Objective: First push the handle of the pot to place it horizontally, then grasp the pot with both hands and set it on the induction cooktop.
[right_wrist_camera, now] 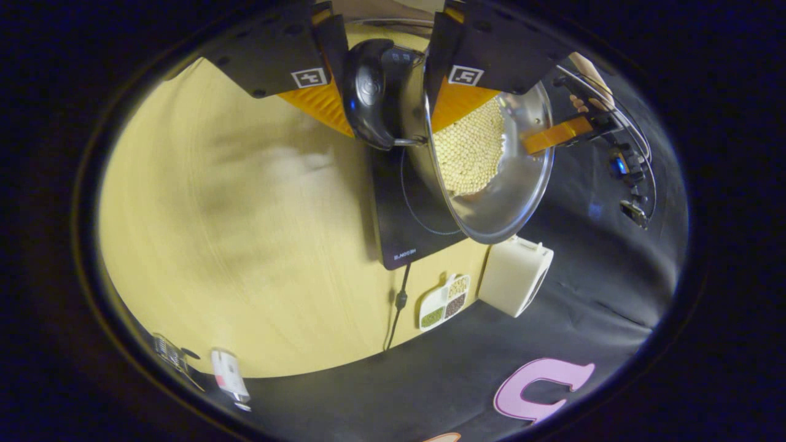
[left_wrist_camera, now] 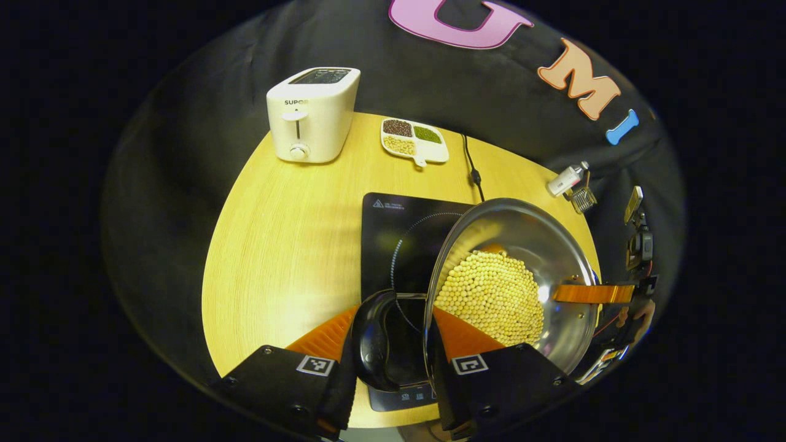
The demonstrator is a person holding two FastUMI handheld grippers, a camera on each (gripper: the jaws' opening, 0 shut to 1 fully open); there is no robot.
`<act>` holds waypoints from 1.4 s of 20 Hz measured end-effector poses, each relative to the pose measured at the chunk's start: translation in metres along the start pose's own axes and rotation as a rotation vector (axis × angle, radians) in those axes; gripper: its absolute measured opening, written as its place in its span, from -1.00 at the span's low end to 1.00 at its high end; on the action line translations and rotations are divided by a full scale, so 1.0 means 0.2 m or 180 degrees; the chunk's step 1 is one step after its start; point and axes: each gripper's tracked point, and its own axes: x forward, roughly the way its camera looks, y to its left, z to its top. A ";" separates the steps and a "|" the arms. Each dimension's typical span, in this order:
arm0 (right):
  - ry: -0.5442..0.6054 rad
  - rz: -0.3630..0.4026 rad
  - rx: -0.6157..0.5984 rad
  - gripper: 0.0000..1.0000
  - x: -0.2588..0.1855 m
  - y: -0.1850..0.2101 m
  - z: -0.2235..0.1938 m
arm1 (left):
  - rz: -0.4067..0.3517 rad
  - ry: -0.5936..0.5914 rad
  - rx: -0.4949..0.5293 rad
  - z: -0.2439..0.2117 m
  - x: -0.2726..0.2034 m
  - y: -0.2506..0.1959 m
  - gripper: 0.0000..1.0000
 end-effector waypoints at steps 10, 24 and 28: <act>-0.0161 0.0007 0.0118 -0.05 0.12 0.02 0.09 | -0.0014 -0.0126 0.0050 0.07 0.11 0.08 0.10; -0.0244 0.0073 0.0001 0.01 0.20 0.02 0.11 | 0.0113 -0.0254 0.0146 0.09 0.15 0.13 0.22; -0.0322 0.0064 -0.0032 0.01 0.20 0.01 0.13 | 0.0174 -0.0283 0.0032 0.08 0.14 0.14 0.27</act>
